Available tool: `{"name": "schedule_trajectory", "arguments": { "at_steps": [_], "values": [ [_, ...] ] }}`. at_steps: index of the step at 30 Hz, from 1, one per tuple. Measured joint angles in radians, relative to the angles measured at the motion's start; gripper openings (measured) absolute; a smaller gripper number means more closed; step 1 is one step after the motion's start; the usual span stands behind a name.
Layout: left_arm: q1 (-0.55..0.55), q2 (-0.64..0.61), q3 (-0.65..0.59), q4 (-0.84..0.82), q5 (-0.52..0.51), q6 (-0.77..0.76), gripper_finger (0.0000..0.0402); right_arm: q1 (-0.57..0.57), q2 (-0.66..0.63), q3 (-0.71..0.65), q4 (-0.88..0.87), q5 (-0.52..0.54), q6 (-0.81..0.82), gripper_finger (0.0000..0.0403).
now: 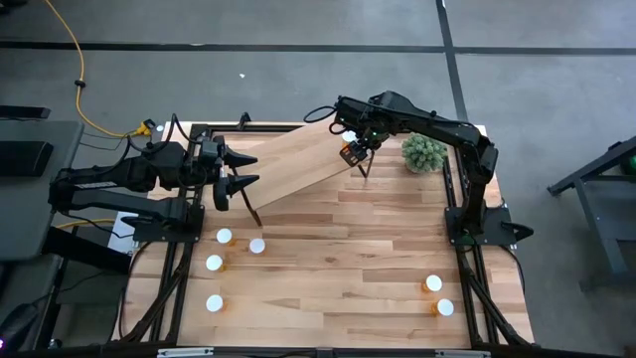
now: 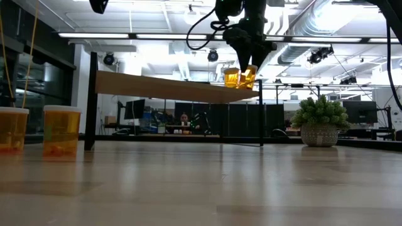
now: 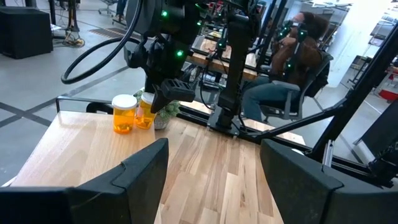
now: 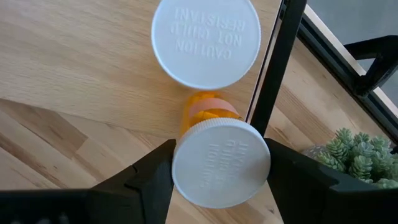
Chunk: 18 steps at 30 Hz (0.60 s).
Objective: Pick and place medicine bottles onto shelf by color
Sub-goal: Put the pill bottle on the shelf aligned with the pill bottle
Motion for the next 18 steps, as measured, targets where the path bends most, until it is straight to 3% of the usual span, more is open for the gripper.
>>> {"name": "schedule_trajectory", "arguments": {
  "at_steps": [18],
  "values": [
    [0.0, 0.0, 0.0, 0.0, 0.001, 0.0, 0.0246, 0.0, 0.0, 0.0, 0.012, -0.001, -0.01, 0.022]
  ]
}}
